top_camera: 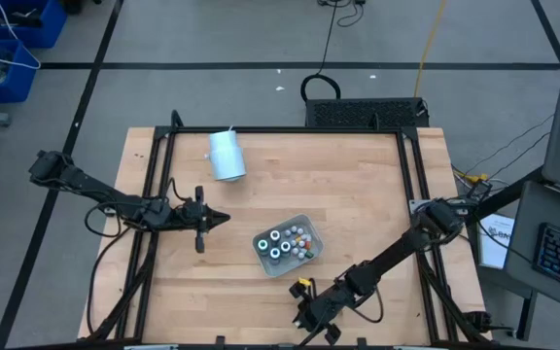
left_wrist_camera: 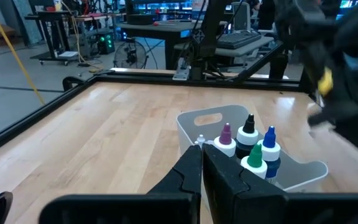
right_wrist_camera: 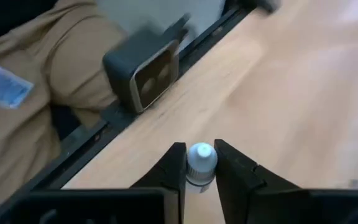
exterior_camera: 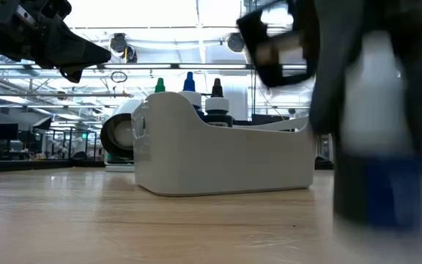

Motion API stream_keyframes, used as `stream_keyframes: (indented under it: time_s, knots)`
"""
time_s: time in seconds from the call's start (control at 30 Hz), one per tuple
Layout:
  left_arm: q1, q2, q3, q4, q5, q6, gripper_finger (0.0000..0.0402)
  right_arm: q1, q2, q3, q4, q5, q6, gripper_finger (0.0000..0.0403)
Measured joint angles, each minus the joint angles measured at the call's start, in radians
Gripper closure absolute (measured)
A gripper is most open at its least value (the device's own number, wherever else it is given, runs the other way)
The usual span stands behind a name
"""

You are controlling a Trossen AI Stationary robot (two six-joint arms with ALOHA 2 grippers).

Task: Pick & Place food coloring
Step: Put the small blue food coloring bottle into the gray bin

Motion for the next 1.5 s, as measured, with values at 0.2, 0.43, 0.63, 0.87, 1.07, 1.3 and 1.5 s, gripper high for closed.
stream_keyframes:
  time_s: [0.2,0.43,0.63,0.87,1.07,1.3,1.5]
  knots:
    - [0.0,0.0,0.0,0.0,0.0,-0.015,0.038,-0.001,-0.233,0.001,-0.206,0.22,-0.03,0.0354]
    - [0.0,0.0,0.0,0.005,0.0,-0.011,0.038,-0.129,-0.489,-0.109,-0.355,0.444,-0.02,0.0354]
    - [0.0,0.0,0.0,0.002,0.0,0.007,0.038,-0.287,-0.523,-0.296,-0.234,0.267,0.002,0.0354]
    - [0.0,0.0,0.0,0.002,-0.003,0.026,0.038,-0.371,-0.47,-0.335,-0.215,0.164,-0.003,0.0354]
    - [0.0,0.0,0.0,0.002,-0.003,0.032,0.038,-0.381,-0.445,-0.336,-0.236,0.109,0.001,0.0354]
    - [0.0,0.0,0.0,0.001,-0.003,0.034,0.038,-0.372,-0.392,-0.334,-0.209,0.087,0.013,0.0354]
    - [0.0,0.0,0.0,0.001,-0.003,0.03,0.038,-0.373,-0.343,-0.332,-0.158,0.062,0.016,0.0354]
